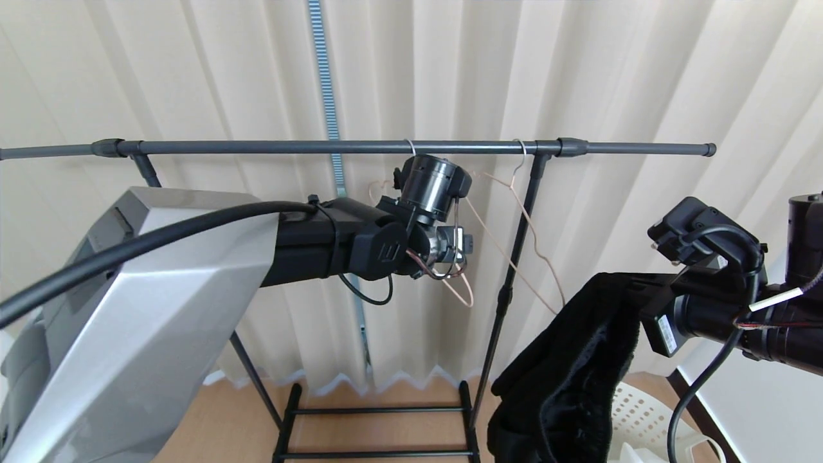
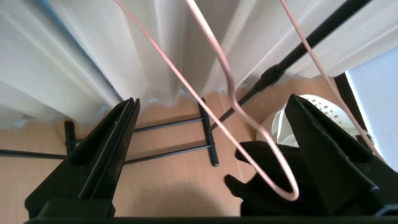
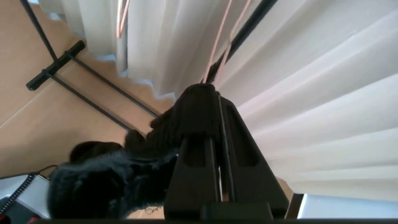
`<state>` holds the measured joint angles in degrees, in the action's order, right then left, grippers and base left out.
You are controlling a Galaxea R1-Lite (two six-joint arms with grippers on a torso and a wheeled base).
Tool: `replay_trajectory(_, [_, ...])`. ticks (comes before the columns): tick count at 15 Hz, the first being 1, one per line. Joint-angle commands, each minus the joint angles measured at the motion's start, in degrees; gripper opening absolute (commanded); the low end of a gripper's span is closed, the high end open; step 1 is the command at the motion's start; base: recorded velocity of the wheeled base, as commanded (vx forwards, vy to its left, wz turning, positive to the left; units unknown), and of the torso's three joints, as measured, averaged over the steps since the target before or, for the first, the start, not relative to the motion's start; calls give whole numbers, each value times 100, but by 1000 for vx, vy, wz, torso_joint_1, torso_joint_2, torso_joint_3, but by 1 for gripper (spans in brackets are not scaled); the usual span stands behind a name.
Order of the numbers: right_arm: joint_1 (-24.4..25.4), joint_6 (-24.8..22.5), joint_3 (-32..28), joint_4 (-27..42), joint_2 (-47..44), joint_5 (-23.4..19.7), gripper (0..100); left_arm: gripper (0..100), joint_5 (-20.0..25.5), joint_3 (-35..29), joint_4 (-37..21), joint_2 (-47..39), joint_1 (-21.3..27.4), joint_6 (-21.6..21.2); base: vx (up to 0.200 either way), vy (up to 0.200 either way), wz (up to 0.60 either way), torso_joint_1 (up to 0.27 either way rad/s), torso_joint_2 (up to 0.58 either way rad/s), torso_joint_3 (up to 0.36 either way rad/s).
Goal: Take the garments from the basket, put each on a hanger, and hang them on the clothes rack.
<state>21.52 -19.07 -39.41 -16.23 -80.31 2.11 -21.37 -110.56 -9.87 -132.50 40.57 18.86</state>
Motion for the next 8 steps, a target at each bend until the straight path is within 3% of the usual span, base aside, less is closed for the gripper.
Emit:
replay_trajectory(1, [2,-1,4,-3,-2,0,0,100,-8,-168,-6,-232,-58,30,0,0,0,0,0,0])
replay_trajectory(8, [2,-1,4,-3,-11,0,0,100,-157,61,-331,-127,-392,267,0,0,0,0,0,0])
